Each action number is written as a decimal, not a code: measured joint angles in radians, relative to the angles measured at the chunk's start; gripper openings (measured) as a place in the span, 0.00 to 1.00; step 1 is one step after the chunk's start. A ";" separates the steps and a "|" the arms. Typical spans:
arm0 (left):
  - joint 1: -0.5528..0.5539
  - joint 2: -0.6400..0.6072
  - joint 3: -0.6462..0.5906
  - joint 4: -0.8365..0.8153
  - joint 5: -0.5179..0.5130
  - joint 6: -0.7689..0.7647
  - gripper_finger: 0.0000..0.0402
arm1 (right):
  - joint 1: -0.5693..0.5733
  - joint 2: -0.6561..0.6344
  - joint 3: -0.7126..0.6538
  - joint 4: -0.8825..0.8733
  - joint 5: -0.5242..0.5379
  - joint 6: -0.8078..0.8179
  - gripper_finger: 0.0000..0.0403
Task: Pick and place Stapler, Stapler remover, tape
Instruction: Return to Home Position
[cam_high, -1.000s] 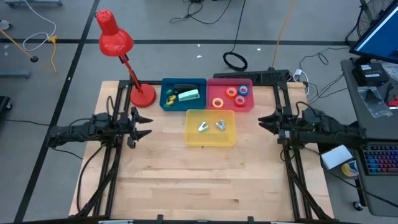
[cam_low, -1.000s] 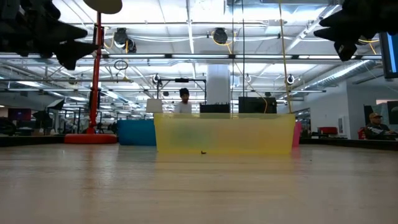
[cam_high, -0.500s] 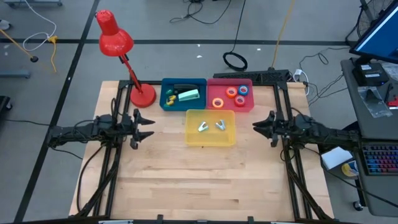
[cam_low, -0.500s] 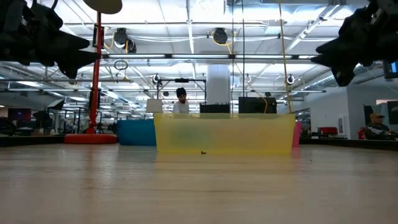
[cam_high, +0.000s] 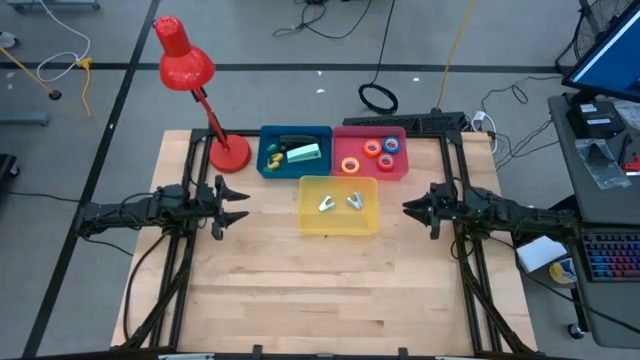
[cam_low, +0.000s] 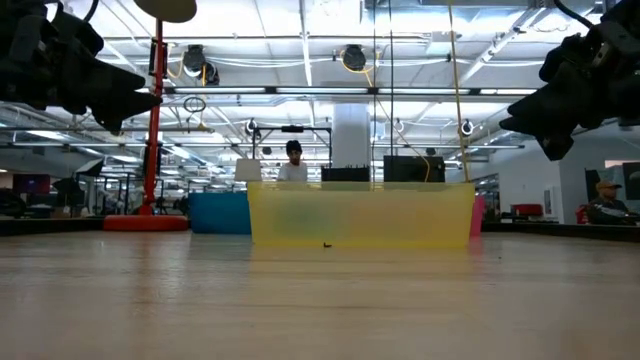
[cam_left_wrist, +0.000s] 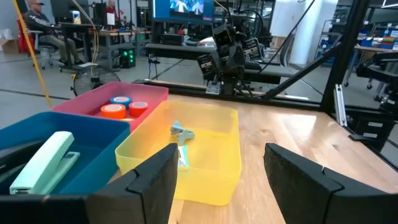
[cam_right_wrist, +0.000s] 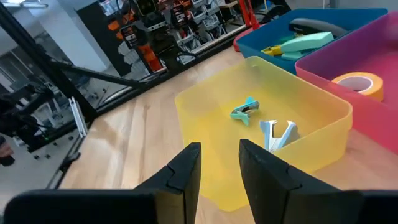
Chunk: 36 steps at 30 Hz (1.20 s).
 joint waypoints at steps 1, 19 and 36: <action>0.000 0.000 0.000 -0.001 0.000 0.001 0.60 | 0.000 0.000 0.000 -0.003 0.000 -0.010 0.25; 0.000 0.002 0.000 -0.005 0.001 -0.023 0.60 | 0.000 0.000 -0.001 -0.007 0.000 -0.034 0.25; 0.000 0.002 -0.002 0.017 0.000 -0.024 0.60 | 0.000 0.000 -0.031 -0.004 -0.001 -0.106 0.25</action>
